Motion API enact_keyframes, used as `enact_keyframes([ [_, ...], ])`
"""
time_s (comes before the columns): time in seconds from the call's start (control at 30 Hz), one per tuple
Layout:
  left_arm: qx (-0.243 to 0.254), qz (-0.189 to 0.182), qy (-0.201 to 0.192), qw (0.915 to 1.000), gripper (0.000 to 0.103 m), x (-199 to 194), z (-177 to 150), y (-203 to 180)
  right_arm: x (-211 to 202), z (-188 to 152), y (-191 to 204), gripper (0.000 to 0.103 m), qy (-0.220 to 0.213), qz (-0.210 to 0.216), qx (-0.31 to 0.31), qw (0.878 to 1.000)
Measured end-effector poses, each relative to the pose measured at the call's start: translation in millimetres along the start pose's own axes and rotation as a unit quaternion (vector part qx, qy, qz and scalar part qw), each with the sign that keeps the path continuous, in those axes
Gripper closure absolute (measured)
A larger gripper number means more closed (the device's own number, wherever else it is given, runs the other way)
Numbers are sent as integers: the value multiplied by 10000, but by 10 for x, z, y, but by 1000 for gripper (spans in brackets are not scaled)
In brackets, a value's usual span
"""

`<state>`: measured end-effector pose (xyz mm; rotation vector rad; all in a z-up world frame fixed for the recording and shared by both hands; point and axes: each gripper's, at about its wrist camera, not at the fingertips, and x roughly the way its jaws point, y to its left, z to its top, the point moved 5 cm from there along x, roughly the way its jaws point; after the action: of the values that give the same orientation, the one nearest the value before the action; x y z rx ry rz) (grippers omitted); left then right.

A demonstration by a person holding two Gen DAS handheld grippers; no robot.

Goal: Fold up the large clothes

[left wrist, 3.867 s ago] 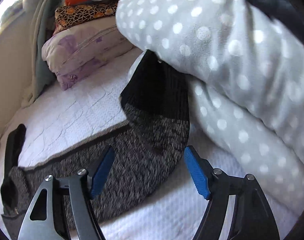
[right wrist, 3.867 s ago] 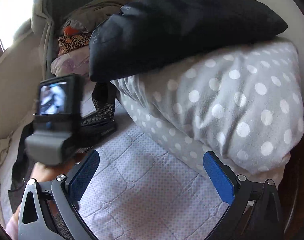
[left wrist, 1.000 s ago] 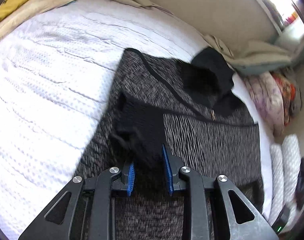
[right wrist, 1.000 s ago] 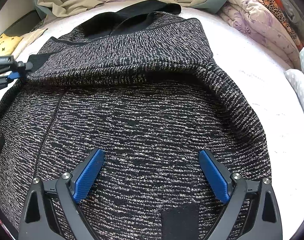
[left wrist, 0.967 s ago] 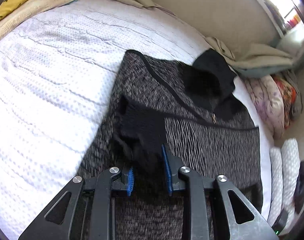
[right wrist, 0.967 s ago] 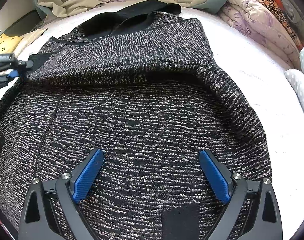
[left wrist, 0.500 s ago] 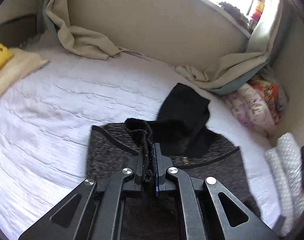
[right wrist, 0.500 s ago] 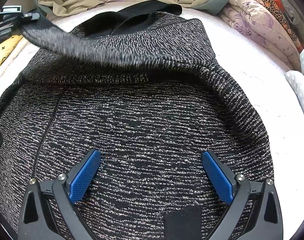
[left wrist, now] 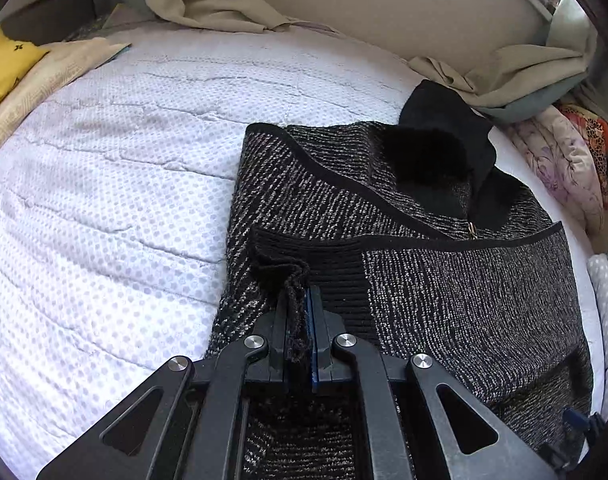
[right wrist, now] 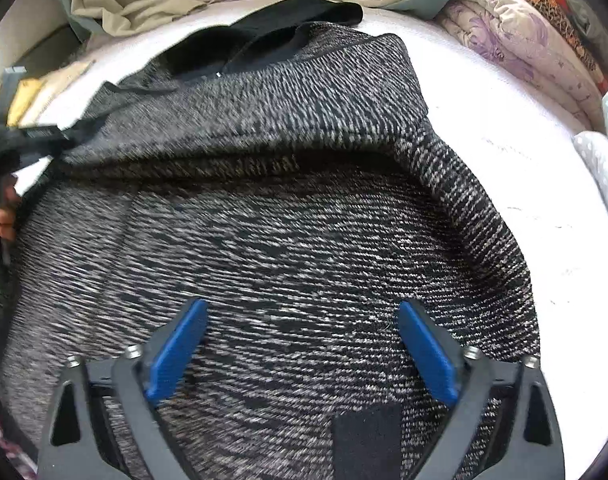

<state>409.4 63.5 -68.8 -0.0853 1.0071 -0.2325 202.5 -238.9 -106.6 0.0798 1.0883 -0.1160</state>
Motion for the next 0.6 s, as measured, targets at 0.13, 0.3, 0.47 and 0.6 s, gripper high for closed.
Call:
enact_keyframes([
  [0.13,-28,-135,-2,9999,94,-4,1,-7,-185,312,-73,28,-115,613,213,9978],
  [0.3,-110,-257,40,9996,93,-21,16,24,-79,867,-435,50,-262,871,755,9930],
  [0.47,-11,-165,33,9999,93,5,80,-32,268,1216,-698,66,-282,1000,1074,9888],
  [0.6,-75,-195,-87,9997,94,6,190,-108,486,1284,-720,81,-226,926,1064,9897],
])
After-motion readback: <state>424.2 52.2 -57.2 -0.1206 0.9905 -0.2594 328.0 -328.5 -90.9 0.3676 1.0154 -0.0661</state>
